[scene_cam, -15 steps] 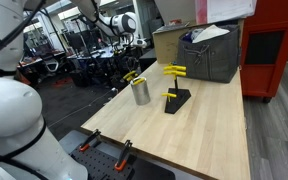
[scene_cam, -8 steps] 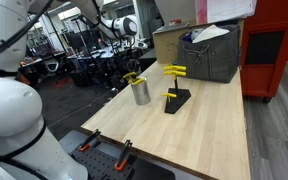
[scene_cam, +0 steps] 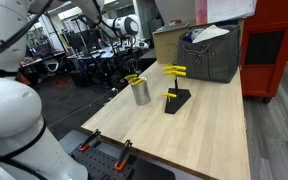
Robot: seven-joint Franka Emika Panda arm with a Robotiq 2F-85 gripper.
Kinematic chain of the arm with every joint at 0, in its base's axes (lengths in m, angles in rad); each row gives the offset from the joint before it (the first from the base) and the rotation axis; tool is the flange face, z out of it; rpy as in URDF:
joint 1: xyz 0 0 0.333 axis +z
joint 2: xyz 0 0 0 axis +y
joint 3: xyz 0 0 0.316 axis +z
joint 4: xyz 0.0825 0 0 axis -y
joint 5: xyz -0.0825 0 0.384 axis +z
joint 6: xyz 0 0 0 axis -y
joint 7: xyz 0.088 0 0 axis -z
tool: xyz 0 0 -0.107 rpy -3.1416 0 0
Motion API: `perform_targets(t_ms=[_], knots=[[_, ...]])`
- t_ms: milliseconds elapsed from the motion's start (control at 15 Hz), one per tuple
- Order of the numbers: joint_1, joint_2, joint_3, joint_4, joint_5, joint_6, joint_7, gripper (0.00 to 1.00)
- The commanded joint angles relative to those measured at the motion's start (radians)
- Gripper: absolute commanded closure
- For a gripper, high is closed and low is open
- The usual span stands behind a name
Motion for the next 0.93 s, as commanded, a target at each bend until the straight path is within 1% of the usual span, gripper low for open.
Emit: perform_targets(t_ms=[0,267,600,733,867], knots=[[-0.044,-0.085,-0.006,-0.025,0.069,-0.004,-0.023,0.0],[-0.084,-0.141,-0.031,-0.028,0.092,-0.006,-0.011,0.0],[-0.132,-0.177,-0.061,-0.055,0.073,-0.013,-0.033,0.0],[-0.149,-0.186,-0.069,-0.078,0.058,-0.012,-0.08,0.0],[-0.164,-0.213,-0.076,-0.131,0.028,0.014,-0.174,0.0]])
